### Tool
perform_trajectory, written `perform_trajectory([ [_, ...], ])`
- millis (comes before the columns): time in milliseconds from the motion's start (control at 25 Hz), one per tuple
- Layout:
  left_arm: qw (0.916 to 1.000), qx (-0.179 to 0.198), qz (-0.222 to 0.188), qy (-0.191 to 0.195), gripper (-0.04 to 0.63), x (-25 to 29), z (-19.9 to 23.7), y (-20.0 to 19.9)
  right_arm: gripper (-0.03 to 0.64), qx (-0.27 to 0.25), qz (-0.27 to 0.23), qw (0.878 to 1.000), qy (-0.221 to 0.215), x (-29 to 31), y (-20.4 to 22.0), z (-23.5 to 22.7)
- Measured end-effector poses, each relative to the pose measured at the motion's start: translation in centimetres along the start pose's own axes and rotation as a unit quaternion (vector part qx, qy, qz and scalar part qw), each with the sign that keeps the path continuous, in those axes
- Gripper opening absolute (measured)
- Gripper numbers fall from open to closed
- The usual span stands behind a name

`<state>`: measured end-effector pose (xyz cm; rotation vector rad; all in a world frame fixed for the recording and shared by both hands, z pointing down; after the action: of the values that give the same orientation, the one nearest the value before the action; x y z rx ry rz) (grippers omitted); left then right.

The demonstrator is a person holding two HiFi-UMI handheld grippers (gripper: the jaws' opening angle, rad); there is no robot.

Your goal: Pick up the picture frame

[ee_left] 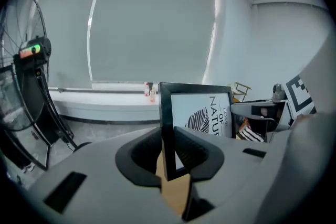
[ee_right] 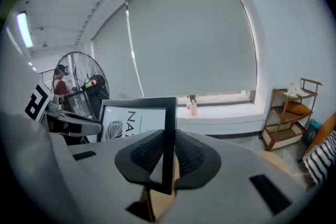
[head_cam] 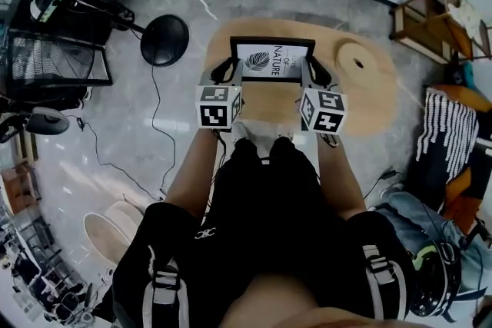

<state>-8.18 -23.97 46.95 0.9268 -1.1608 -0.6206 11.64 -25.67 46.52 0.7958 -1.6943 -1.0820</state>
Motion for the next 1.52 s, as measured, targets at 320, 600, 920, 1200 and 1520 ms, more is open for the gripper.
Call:
perform_trajectory([
  [320,0.9862,0.056,-0.151,-0.038,0.091,-9.7,-0.9,-14.2,0.083,-0.063,-0.17,0.983,-0.022,-6.5,-15.6,4.7],
  [600,0.959,0.123,-0.245,-0.071,0.092,-18.0,-3.4,-20.9,0.083,-0.071,-0.252,0.964,-0.045,-12.6,-22.9,7.3],
  [920,0.9577,0.099,-0.258,-0.08,0.091,-20.4,-2.7,-21.4,0.083,-0.078,-0.254,0.962,-0.059,-13.7,-23.7,9.2],
  [1200,0.9595,0.088,-0.256,-0.077,0.089,-20.7,-2.8,-20.7,0.083,-0.066,-0.244,0.965,-0.062,-13.8,-22.7,9.1],
  [1520,0.9623,0.083,-0.249,-0.071,0.089,-21.1,-2.2,-19.9,0.083,-0.054,-0.231,0.97,-0.062,-13.5,-21.9,9.8],
])
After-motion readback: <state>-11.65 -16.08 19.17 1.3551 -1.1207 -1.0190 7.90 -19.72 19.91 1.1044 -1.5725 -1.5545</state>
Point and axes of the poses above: the fingertips, and each gripper's own axes: x forward along the fingers, z to its left, y out of its underside, the point moved 2 cm from there along -x, backward along the fingers, and after that the axes turned 7 degrees about -z, right-handed, at the moved point
